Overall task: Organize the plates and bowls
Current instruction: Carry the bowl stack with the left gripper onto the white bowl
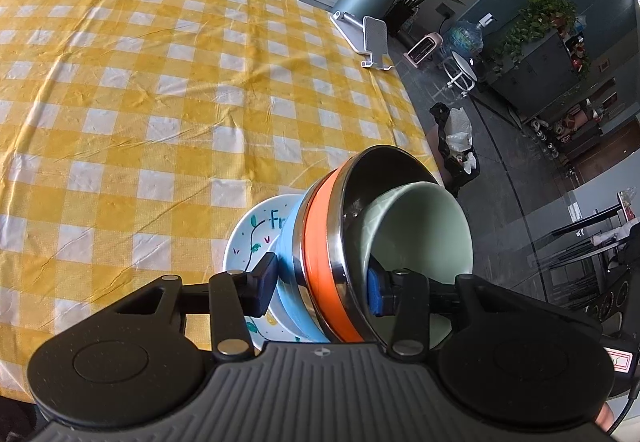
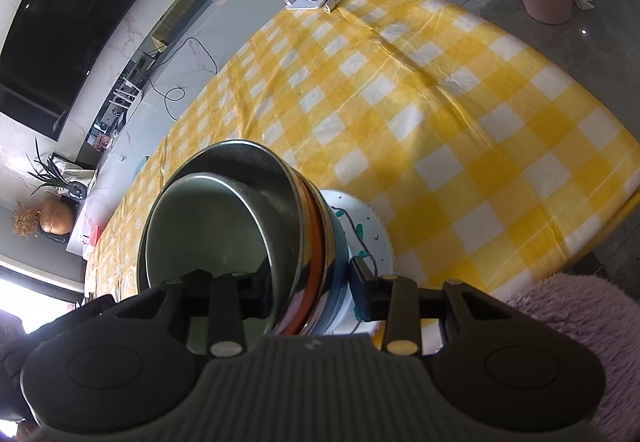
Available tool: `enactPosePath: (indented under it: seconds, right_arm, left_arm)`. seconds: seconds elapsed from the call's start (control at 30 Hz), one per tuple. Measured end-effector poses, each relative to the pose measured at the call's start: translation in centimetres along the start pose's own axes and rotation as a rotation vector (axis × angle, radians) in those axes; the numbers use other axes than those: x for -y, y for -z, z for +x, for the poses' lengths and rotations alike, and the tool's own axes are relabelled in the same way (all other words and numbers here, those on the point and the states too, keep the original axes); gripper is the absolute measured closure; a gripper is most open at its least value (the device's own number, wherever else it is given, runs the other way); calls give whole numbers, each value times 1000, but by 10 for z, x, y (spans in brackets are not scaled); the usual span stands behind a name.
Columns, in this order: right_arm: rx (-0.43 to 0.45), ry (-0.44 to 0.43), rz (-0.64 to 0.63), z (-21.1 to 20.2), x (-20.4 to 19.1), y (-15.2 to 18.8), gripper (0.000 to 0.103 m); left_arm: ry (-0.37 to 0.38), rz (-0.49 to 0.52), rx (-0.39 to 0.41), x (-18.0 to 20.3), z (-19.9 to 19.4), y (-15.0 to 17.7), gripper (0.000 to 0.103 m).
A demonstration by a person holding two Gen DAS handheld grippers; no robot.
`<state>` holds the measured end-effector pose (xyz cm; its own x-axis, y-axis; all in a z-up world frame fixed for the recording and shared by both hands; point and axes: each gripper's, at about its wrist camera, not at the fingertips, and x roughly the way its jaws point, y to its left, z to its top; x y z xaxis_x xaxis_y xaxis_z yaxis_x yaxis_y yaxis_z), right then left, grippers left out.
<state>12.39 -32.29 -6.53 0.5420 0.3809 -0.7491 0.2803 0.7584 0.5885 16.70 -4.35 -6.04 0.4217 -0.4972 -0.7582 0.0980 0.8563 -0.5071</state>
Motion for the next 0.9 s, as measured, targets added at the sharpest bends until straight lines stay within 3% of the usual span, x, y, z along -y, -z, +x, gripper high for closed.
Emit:
enactPosePath:
  seconds: [0.33, 0.5, 0.67, 0.73, 0.8, 0.9]
  right_arm:
    - [-8, -5, 2, 7, 3, -2, 66]
    - [3, 16, -32, 3, -5, -2, 59]
    - [10, 8, -25, 3, -3, -1, 55]
    - [20, 10, -19, 1, -3, 0, 52]
    - [44, 28, -27, -4, -4, 0, 45]
    - [73, 34, -37, -12, -6, 0, 40]
  left_arm:
    - [-16, -6, -21, -2, 4, -1, 56]
    - [-16, -21, -33, -6, 8, 0, 63]
    - [-16, -19, -21, -6, 6, -1, 63]
    - [-6, -17, -9, -6, 4, -2, 61]
    - [11, -11, 13, -4, 0, -2, 50]
    - [-25, 29, 32, 3, -7, -1, 49]
